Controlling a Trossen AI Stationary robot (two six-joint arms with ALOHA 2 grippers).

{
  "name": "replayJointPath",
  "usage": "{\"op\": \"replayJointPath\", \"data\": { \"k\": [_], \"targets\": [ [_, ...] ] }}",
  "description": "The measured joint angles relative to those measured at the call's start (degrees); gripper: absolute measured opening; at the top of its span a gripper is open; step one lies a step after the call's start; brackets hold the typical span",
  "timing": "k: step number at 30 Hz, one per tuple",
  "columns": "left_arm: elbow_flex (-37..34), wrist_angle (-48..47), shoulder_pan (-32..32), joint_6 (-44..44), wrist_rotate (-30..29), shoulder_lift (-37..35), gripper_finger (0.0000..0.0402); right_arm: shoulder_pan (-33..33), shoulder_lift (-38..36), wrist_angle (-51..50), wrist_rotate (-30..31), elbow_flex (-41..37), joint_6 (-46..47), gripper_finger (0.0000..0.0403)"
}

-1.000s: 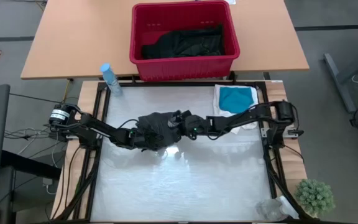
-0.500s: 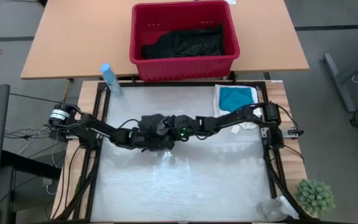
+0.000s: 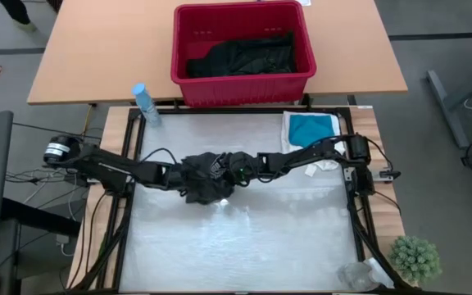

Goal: Fold laundry
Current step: Fold the gray boxers

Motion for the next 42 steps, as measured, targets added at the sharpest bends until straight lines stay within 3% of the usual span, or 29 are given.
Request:
{"op": "replayJointPath", "data": {
  "k": [6,9,12,18,24,33,38,42],
  "targets": [
    [1.29,-6.79,-4.42,-3.20,-4.49,-4.99,0.0000,-0.47,-0.04,-2.50,1.49,-0.64,0.41,0.0024],
    [1.27,-6.97,-8.37,-5.01,-12.00,-3.67,0.0000,-0.89,-0.04,-2.32,1.53,-0.64,0.51,0.0024],
    [1.25,-5.16,-10.07,-6.44,-15.04,0.45,0.0000,-1.18,-0.04,-2.60,1.51,-0.64,0.54,0.0024],
    [1.25,-0.38,-9.02,-8.94,-11.26,11.44,0.0000,-1.51,-0.04,-4.45,1.29,-0.58,1.05,0.0024],
    [1.37,0.51,-8.96,-10.37,-8.59,15.76,0.0000,-1.51,-0.46,-10.81,2.68,-0.58,2.67,0.0024],
    [1.56,15.42,-4.25,-0.46,-3.06,22.01,0.0000,-1.55,-2.42,-17.19,5.05,-0.55,2.76,0.0024],
    [1.49,17.01,-2.67,0.75,-3.21,22.55,0.0000,-2.09,-4.38,-22.99,7.99,-0.58,2.58,0.0024],
    [1.32,13.95,-1.88,2.03,0.60,18.18,0.0000,-3.75,-4.84,-24.50,9.23,-0.56,2.21,0.0024]
  ]
}}
